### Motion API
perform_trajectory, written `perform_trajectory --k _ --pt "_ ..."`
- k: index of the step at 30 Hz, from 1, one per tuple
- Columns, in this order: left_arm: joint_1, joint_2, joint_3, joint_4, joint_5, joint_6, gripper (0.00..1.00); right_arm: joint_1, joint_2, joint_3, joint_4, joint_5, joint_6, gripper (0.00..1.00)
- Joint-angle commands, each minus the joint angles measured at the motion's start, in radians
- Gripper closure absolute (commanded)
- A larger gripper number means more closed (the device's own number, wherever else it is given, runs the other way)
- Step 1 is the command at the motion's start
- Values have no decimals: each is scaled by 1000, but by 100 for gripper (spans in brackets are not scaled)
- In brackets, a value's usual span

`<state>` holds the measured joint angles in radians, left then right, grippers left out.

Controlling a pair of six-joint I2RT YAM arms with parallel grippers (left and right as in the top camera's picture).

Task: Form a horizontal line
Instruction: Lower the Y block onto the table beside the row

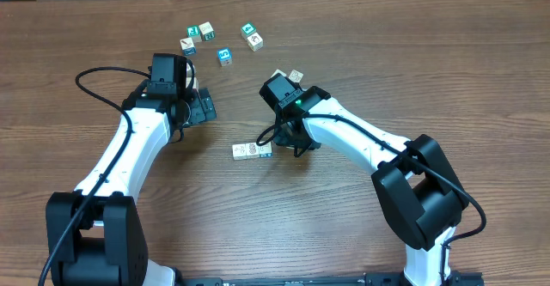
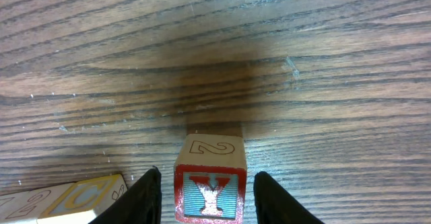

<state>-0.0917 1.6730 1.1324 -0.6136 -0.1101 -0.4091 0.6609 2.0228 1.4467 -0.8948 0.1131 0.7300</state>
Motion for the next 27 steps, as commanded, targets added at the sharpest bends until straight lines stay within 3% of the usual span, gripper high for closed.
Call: perform_trajectory --k 1,7,19,23,27 --pt "0 -18 11 0 -13 10 0 -8 -3 -8 2 18 4 56" --pt "0 -18 11 0 -13 10 0 -8 -3 -8 1 18 4 49" --pt "0 -18 11 0 -12 10 0 -8 -3 -8 6 18 4 49" --pt "0 -18 11 0 -12 10 0 -8 -3 -8 6 18 4 63" --pt "0 -18 11 0 -12 10 0 -8 -3 -8 8 18 3 71"
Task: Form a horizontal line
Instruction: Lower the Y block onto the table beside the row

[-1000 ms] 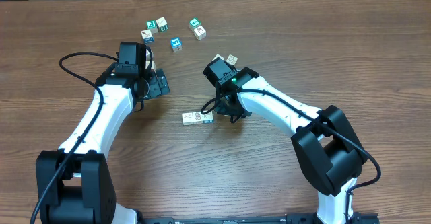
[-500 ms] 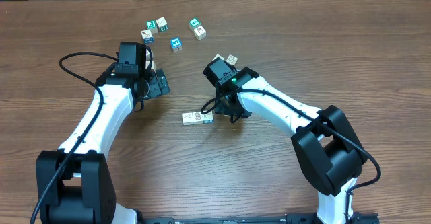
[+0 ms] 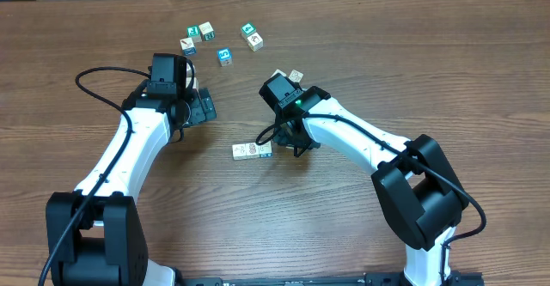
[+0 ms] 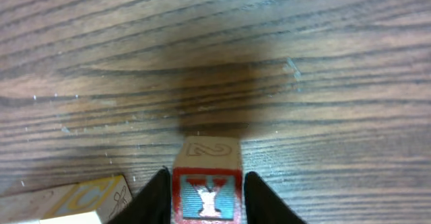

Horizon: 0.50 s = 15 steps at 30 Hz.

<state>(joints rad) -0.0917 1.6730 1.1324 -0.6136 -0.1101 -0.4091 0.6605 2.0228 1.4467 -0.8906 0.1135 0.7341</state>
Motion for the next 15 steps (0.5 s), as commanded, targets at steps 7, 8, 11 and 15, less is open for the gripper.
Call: perform_trajectory --k 7,8,11,15 --pt "0 -18 11 0 -12 10 0 -6 -3 -8 3 -17 -2 75" --pt "0 -18 11 0 -12 10 0 -6 -3 -8 3 -31 -9 75" --pt "0 -18 11 0 -12 10 0 -6 -3 -8 -3 -81 -56 78" --pt "0 -18 11 0 -12 10 0 -6 -3 -8 -31 -93 -59 79"
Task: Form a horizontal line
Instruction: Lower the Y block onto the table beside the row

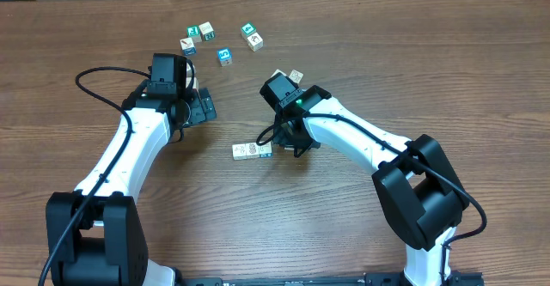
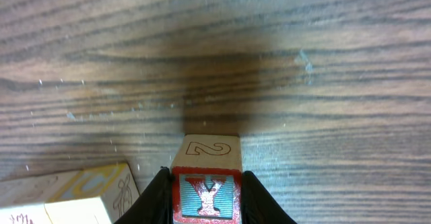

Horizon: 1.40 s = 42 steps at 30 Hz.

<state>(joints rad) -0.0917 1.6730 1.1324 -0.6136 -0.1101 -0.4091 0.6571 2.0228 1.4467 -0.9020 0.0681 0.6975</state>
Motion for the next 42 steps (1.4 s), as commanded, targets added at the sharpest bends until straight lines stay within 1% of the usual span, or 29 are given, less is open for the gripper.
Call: perform_trajectory --k 1,4,20,23,31,33,35,42 --pt "0 -18 11 0 -12 10 0 -2 -3 -8 -24 -48 -27 79" --pt "0 -18 11 0 -13 10 0 -2 -3 -8 -23 -77 -83 79" --pt "0 -18 11 0 -12 10 0 -2 -3 -8 -20 -100 -105 79" --pt "0 -18 11 0 -12 10 0 -2 -3 -8 -11 -100 -131 79" --pt "0 -18 11 0 -13 10 0 -2 -3 -8 0 -101 -130 78" --pt "0 -18 11 0 -13 10 0 -2 -3 -8 1 -100 -130 70" --pt "0 -18 11 0 -12 10 0 -2 -3 -8 6 -98 -130 66" --pt "0 -18 11 0 -12 10 0 -11 -3 -8 39 -55 -126 62"
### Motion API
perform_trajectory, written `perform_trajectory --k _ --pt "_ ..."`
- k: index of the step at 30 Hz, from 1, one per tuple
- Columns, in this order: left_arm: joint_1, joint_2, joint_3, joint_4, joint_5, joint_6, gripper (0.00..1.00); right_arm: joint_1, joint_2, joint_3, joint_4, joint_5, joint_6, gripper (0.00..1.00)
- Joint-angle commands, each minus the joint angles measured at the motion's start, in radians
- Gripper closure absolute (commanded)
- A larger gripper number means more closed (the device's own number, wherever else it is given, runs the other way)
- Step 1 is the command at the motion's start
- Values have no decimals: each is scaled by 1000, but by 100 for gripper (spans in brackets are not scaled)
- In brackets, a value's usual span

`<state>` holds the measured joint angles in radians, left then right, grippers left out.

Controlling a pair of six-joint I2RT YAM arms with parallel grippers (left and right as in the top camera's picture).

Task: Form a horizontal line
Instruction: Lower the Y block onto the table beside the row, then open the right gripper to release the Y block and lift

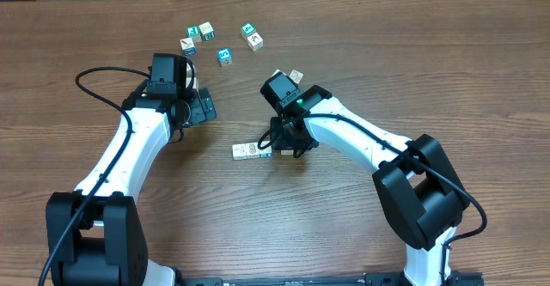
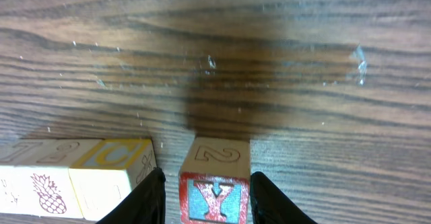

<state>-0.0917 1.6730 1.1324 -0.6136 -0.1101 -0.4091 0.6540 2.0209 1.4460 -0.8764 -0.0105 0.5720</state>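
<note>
A red-framed block with a Y on its face and a 2 on top (image 2: 215,183) sits on the wooden table (image 2: 303,62), just right of a yellow C block (image 2: 114,170). A pineapple block (image 2: 34,183) adjoins the C block on the left. Together they make a short row (image 1: 252,151). My right gripper (image 2: 207,200) straddles the Y block. Its left finger stands slightly off the block and its right finger lies at the block's edge. In the overhead view the right gripper (image 1: 285,142) hides the Y block. My left gripper (image 1: 206,107) stands open and holds nothing, well left of the row.
Several loose blocks lie at the back of the table, among them a blue one (image 1: 224,56), a green one (image 1: 247,30) and a white one (image 1: 206,31). Two more (image 1: 293,76) sit just behind the right wrist.
The right gripper and the Y block have moved left, up close to the C block. The fingers, tight on the block before, now stand a little apart from it. The left arm is unchanged.
At first the right gripper stood open around the Y block, some way right of the two-block row. It then shut on the block and stayed shut. Now the block sits next to the C block with the fingers loosened.
</note>
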Motion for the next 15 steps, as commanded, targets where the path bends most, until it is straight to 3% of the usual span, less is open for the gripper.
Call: perform_trajectory --k 1,15 --pt "0 -18 11 0 -12 10 1 -10 -1 -7 20 24 -1 62" --pt "0 -18 11 0 -13 10 0 -77 -1 -7 55 96 74 58"
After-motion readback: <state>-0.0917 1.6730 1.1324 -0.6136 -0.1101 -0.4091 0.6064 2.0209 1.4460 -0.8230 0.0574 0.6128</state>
